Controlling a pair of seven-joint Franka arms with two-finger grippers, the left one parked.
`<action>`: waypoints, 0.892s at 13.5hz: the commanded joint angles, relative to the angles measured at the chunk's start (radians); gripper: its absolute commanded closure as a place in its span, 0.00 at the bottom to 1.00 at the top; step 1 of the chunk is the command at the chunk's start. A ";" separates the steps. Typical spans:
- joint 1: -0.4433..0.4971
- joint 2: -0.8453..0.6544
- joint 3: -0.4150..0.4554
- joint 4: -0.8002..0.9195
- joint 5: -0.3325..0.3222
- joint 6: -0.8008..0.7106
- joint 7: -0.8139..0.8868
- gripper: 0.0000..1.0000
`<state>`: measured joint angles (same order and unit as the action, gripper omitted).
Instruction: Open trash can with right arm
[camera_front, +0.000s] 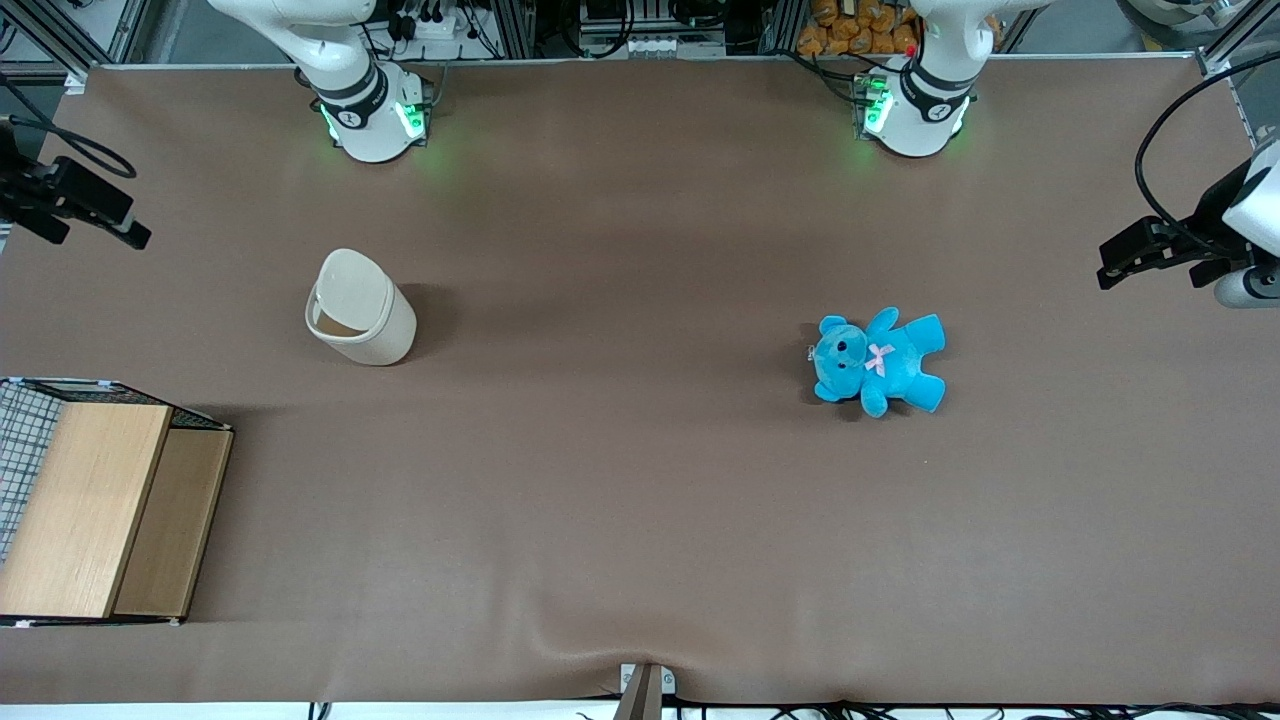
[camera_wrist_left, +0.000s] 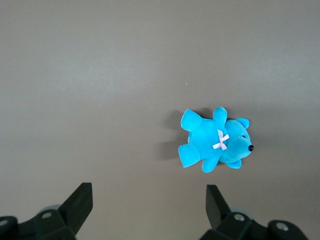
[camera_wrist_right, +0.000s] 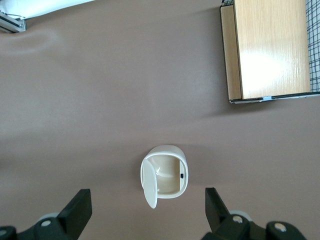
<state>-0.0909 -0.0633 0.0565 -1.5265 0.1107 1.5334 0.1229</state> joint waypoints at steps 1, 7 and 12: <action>-0.006 0.019 0.008 0.036 -0.073 -0.006 -0.013 0.00; 0.000 0.040 0.009 0.023 -0.154 0.019 -0.023 0.00; -0.004 0.046 0.009 0.023 -0.135 0.014 -0.023 0.00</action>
<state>-0.0888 -0.0298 0.0593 -1.5252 -0.0205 1.5584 0.1088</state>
